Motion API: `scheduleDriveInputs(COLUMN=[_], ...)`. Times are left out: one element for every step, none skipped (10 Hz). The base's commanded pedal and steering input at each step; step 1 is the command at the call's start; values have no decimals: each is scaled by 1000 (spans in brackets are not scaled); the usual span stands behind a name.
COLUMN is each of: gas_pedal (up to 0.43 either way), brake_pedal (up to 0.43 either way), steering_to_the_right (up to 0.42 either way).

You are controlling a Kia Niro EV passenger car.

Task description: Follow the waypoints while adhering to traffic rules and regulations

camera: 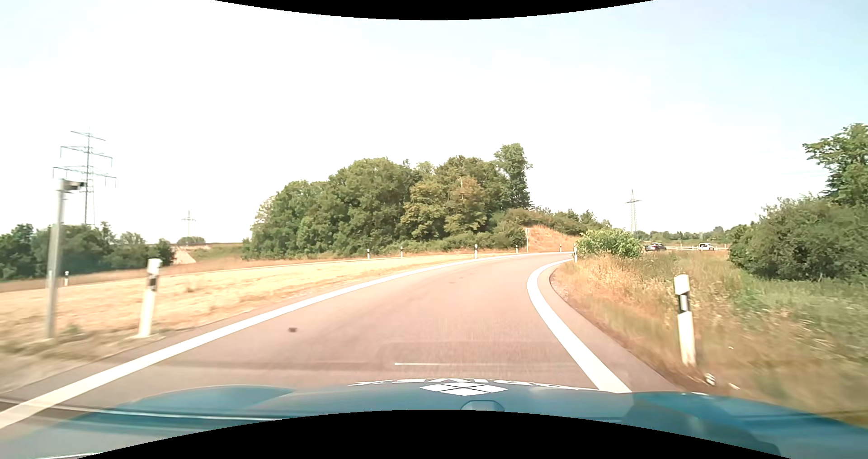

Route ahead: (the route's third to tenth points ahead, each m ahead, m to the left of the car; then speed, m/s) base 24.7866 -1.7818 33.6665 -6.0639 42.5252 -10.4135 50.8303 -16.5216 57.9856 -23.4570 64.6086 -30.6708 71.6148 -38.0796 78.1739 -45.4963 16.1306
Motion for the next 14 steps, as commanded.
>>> scheduleDriveInputs(gas_pedal=[138,138,138,138,138,130,130,130,130,130,138,150,150,150], brake_pedal=[0,0,0,0,0,0,0,0,0,0,0,0,0,0], steering_to_the_right=[69,67,66,66,67,69,69,69,72,72,70,68,67,68])
